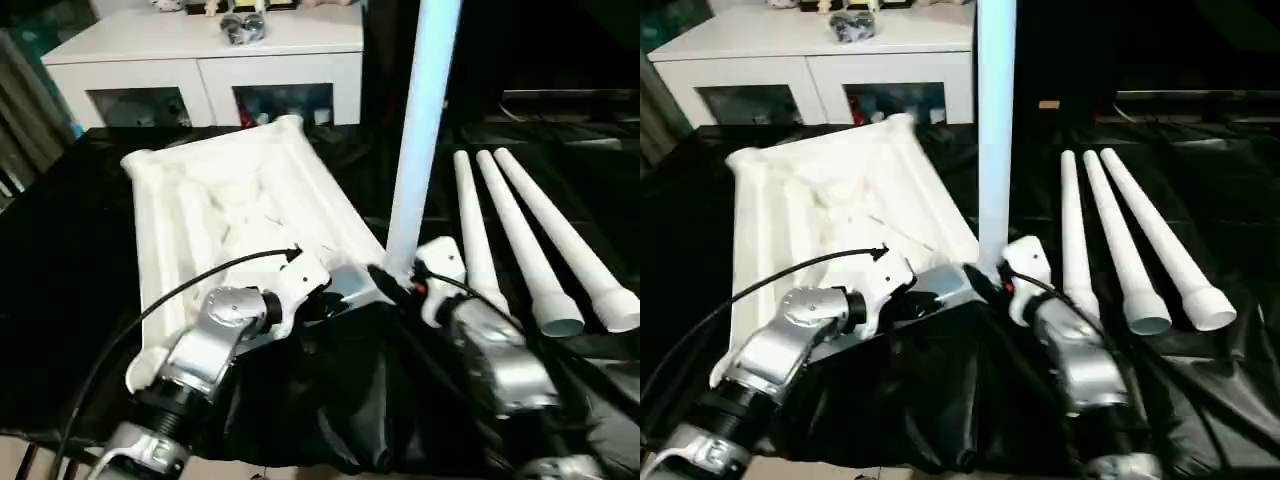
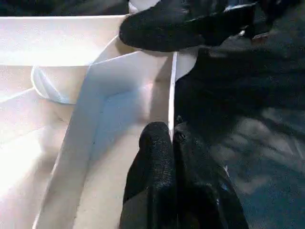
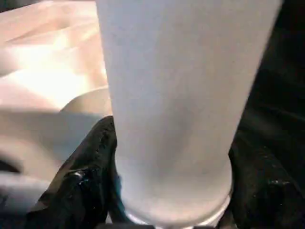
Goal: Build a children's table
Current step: Rotate leg to tighten, then rotate table base
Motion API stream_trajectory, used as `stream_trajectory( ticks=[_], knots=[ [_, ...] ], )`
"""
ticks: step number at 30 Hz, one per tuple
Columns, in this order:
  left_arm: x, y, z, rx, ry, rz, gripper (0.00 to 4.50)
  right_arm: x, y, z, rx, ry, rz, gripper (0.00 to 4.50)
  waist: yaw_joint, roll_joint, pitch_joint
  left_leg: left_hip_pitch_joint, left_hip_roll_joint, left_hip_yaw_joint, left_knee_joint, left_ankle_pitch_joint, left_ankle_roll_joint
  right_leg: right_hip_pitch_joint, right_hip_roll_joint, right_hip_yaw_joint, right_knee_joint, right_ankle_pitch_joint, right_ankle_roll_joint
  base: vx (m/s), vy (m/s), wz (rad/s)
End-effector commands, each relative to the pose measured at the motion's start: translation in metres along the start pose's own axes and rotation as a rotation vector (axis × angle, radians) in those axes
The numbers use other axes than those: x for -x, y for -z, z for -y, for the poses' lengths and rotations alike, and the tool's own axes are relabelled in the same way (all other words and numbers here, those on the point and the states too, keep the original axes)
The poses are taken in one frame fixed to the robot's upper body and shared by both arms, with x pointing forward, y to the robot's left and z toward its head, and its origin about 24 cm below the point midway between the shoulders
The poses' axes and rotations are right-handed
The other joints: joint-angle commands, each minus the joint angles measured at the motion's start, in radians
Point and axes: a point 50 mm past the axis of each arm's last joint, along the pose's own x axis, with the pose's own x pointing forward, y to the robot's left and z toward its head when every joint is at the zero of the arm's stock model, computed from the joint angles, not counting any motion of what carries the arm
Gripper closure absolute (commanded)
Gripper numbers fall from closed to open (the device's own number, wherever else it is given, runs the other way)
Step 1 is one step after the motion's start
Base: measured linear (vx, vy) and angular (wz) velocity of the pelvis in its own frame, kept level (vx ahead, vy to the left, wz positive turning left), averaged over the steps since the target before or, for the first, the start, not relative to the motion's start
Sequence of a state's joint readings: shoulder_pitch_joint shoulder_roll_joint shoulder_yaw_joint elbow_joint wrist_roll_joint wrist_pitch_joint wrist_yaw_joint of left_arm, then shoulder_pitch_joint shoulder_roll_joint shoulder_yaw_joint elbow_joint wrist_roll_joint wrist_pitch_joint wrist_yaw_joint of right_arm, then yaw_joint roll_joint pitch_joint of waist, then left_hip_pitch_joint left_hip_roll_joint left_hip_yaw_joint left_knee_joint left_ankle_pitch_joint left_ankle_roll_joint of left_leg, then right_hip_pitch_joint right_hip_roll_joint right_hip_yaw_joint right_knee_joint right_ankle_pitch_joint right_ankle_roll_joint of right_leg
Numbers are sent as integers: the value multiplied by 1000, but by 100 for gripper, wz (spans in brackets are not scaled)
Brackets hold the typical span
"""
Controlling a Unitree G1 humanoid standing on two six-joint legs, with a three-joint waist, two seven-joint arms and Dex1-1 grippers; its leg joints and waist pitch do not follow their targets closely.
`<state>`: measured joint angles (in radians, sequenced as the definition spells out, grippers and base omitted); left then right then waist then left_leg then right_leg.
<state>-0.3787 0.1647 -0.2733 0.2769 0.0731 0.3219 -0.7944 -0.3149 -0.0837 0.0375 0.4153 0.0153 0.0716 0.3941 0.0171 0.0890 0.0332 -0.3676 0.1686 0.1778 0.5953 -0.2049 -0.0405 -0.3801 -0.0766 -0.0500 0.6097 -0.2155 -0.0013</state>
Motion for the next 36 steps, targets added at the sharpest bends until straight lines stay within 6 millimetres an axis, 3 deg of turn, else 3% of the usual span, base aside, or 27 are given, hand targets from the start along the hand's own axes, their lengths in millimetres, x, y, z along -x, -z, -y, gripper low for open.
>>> stream_trajectory(
  ticks=[1,3,6,11,13,15,19,22,26,28,29,32,34,36],
  knots=[
    [-16,-21,16,-18,31,79,450,-12,17,-48,-71,-166,-73,108,1,-11,-36,2,57,-32,-91,-292,11,24,-73,44,-99,-333,-176,0,0,0],
    [-15,-21,17,-12,36,86,450,-12,16,-43,-84,-143,-69,106,-1,-10,-39,0,58,-30,-90,-274,24,26,-70,45,-94,-257,-192,0,0,0],
    [-14,-20,19,-13,43,77,450,-12,14,-36,-59,-111,-58,65,-1,-6,-41,-3,56,-29,-87,-247,35,31,-70,43,-88,-194,-210,0,0,0],
    [-13,-17,19,-13,30,68,450,-9,9,-23,-11,-43,-36,55,-2,-7,-39,-1,56,-26,-87,-260,35,30,-70,43,-91,-208,-214,0,0,0],
    [-12,-17,17,-6,17,69,450,-1,3,-10,8,-2,-6,55,-1,-9,-38,-1,58,-27,-88,-260,35,33,-69,44,-91,-213,-206,0,0,0],
    [-11,-17,15,-8,-3,70,450,12,-1,0,16,16,16,55,6,-10,-42,4,59,-25,-84,-231,44,30,-67,46,-89,-168,-206,0,0,0],
    [-11,-17,12,-11,-29,67,450,29,-3,8,38,28,24,55,21,-7,-48,-3,59,-26,-77,-133,82,38,-70,43,-76,-37,-218,0,0,0],
    [-10,-18,11,-17,-42,85,450,43,-6,12,39,39,27,55,26,-11,-45,-4,58,-24,-77,-140,94,39,-70,42,-81,-54,-213,0,0,0],
    [-7,-23,7,7,-73,128,450,57,-9,13,44,23,24,55,28,-16,-41,-1,60,-25,-80,-186,81,35,-70,44,-91,-172,-187,0,0,0],
    [-3,-28,3,33,-102,167,450,67,-11,12,57,4,12,55,27,-15,-42,-5,59,-26,-80,-170,82,36,-71,43,-90,-166,-184,0,0,0],
    [-1,-29,0,37,-118,181,406,71,-12,11,54,-9,9,50,26,-19,-41,-9,58,-27,-79,-159,85,40,-70,43,-88,-154,-182,0,0,0],
    [7,-29,-6,50,-152,199,395,80,-15,9,55,-30,2,50,27,-18,-51,-10,59,-28,-69,-91,109,40,-70,41,-75,-39,-201,0,0,0],
    [22,-26,-18,83,-232,208,384,87,-17,6,58,-54,-11,50,27,-25,-51,-15,57,-27,-63,-47,135,42,-68,39,-66,51,-217,0,0,0],
    [41,-25,-32,108,-329,215,367,89,-16,3,51,-56,-27,50,25,-24,-48,-13,53,-25,-63,-71,146,39,-69,36,-71,1,-224,0,0,0]
  ],
)
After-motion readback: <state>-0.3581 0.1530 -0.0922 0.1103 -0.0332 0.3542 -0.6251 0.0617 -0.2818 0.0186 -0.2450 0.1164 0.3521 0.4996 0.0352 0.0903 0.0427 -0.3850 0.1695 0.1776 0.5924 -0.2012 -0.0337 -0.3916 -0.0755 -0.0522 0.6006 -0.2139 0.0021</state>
